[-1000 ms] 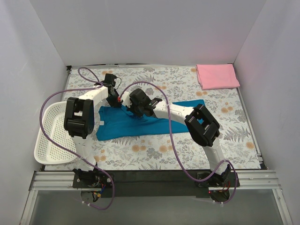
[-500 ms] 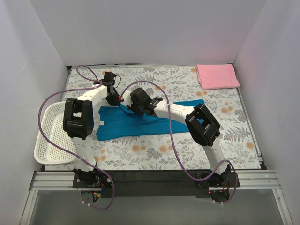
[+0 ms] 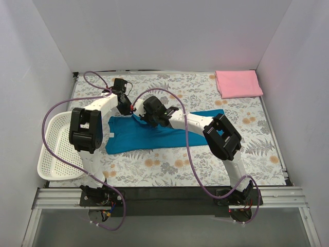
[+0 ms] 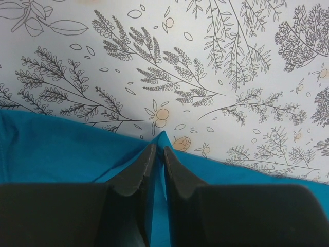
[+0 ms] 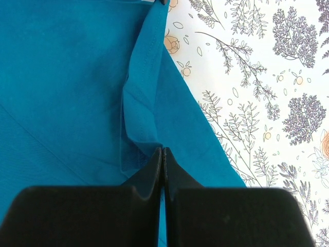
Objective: Fold and stack the t-shirts
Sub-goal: Fold the tshirt
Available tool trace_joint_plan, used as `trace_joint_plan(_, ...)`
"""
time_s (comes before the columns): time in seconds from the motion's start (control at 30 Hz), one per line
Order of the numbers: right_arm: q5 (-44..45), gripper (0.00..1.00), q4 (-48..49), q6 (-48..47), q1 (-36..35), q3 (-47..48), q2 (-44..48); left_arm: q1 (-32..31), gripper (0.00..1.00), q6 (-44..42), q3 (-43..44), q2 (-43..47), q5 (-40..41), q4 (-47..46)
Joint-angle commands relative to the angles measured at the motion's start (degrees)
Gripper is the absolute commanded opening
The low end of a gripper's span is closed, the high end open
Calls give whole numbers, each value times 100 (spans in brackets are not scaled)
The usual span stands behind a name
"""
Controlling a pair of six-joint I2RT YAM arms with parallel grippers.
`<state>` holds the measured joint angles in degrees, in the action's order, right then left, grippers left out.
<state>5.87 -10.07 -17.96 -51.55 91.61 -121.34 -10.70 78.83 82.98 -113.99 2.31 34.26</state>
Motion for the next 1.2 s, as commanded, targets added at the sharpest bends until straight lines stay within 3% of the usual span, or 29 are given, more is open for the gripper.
trace_joint_plan(0.0, 20, 1, 251, 20, 31, -29, 23, -11, 11, -25, -10, 123, -99, -130)
trace_joint_plan(0.1, 28, 1, 242, 20, 31, -38, 31, -11, 10, -25, -1, 106, -134, -139)
trace_joint_plan(0.27, 37, 1, 259, 11, 31, -21, 23, -11, 0, -34, 34, 123, -134, -130)
trace_joint_plan(1.17, 231, 1, 620, -94, 101, 23, -48, -2, 0, 27, 298, 712, 868, 300)
